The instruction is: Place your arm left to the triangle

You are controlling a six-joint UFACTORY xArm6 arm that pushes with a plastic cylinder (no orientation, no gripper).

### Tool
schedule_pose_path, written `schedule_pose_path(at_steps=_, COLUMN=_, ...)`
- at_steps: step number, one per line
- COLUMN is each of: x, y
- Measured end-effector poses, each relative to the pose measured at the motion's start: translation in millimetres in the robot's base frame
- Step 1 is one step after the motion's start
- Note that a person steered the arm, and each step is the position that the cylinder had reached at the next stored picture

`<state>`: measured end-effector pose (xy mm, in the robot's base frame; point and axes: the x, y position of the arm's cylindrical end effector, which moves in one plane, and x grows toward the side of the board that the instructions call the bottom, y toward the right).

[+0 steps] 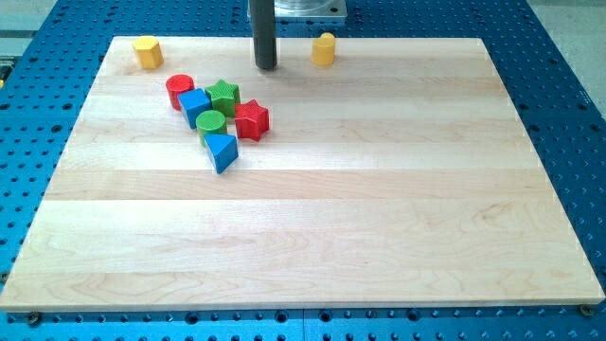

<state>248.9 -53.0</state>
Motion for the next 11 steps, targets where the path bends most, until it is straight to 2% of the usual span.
schedule_pose_path(at_steps=1, x=6, y=-20)
schedule_pose_path(at_steps=2, x=51, y=-10)
schedule_pose_path(at_steps=5, x=17, y=-30)
schedule_pose_path(at_steps=7, x=18, y=-43)
schedule_pose_path(at_steps=8, x=35, y=-79)
schedule_pose_path(at_steps=9, x=28, y=-125)
schedule_pose_path(at_steps=10, x=74, y=-199)
schedule_pose_path(at_steps=11, x=149, y=-176)
